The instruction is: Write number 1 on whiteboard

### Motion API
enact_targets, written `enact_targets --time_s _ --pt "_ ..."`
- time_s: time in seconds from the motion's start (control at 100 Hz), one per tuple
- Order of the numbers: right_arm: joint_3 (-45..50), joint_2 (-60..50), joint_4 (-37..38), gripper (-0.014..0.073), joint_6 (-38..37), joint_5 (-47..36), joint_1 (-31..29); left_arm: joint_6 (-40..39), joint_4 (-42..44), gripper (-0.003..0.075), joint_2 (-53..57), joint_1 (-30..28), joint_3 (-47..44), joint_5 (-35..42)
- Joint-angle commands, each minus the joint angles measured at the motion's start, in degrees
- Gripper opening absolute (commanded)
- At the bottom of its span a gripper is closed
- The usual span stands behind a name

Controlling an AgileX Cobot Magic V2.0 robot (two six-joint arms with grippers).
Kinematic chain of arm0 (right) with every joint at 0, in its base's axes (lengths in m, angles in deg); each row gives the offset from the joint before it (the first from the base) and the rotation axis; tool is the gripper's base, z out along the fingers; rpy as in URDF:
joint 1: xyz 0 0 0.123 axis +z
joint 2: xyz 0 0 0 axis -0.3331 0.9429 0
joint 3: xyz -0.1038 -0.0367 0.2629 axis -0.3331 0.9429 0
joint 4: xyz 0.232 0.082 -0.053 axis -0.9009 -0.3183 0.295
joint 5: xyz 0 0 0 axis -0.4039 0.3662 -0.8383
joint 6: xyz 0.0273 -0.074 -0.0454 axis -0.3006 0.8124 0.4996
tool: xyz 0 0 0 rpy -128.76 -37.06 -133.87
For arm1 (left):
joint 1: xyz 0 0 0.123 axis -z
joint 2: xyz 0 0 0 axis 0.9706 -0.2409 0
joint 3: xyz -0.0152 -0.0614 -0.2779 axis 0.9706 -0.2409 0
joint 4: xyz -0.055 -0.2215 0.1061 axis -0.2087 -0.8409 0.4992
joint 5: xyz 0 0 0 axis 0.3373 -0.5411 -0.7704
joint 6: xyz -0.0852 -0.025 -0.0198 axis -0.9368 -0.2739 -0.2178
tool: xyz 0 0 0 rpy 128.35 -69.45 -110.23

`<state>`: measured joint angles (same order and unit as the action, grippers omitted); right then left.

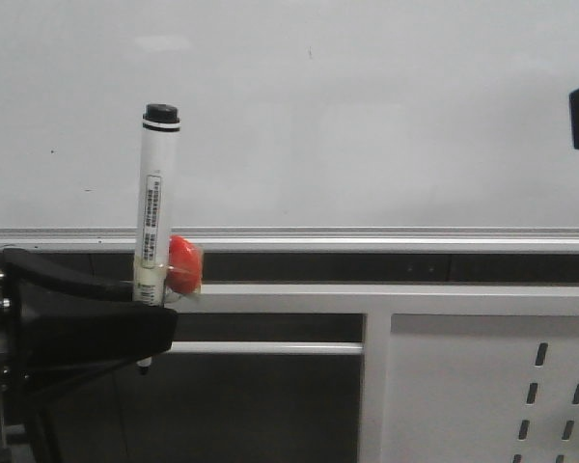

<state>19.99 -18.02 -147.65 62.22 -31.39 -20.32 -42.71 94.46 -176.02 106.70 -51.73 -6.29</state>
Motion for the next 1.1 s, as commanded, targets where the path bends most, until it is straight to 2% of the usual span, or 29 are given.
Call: enact_targets --time_s 0.0,0.17,0.29,0.58,0.67,0.77,0.86,0.97,1.02,1.09 --pt "-3.0 4.3 -4.8 -0.0074 5.7 4.4 0.0 -1.0 0.2 -0.0018 1.6 0.4 0.6 12.9" --pt "-3.9 11.1 -7.1 -0.0074 11.2 8.0 0.7 -1.1 0.2 -0.0018 1.6 0.4 0.6 12.9" --pt "-3.9 14.6 -8.9 -0.0074 16.5 8.9 3.8 -1.1 2.1 -0.0018 1.6 0.4 1.1 12.9" --pt "-4.4 18.5 -20.3 -0.0071 33.5 -4.4 20.1 -2.8 6.6 -0.0018 1.6 0.4 3.4 12.9" --pt "-6.0 20.5 -20.3 -0.0071 33.7 -8.5 23.9 -2.8 7.4 -0.0018 1.6 0.4 3.4 12.9" --pt "-8.4 23.8 -20.3 -0.0053 33.8 -7.3 25.9 -3.6 8.3 -0.0018 1.6 0.4 3.4 12.9" --pt "-10.9 26.8 -20.3 0.0055 33.8 -6.2 26.6 -4.1 8.7 -0.0018 1.6 0.4 3.4 12.9" --pt "-13.5 29.7 -20.3 0.0313 33.8 -5.0 26.7 -4.3 9.1 -0.0018 1.6 0.4 3.4 12.9" --pt "-14.3 30.3 -20.3 0.0391 33.8 -4.0 26.7 -4.3 9.1 -0.0018 1.6 0.4 3.5 12.9" --pt "-15.0 31.0 -20.3 0.0409 33.8 -1.9 26.7 -4.3 9.1 -0.0018 1.6 0.4 3.5 12.9"
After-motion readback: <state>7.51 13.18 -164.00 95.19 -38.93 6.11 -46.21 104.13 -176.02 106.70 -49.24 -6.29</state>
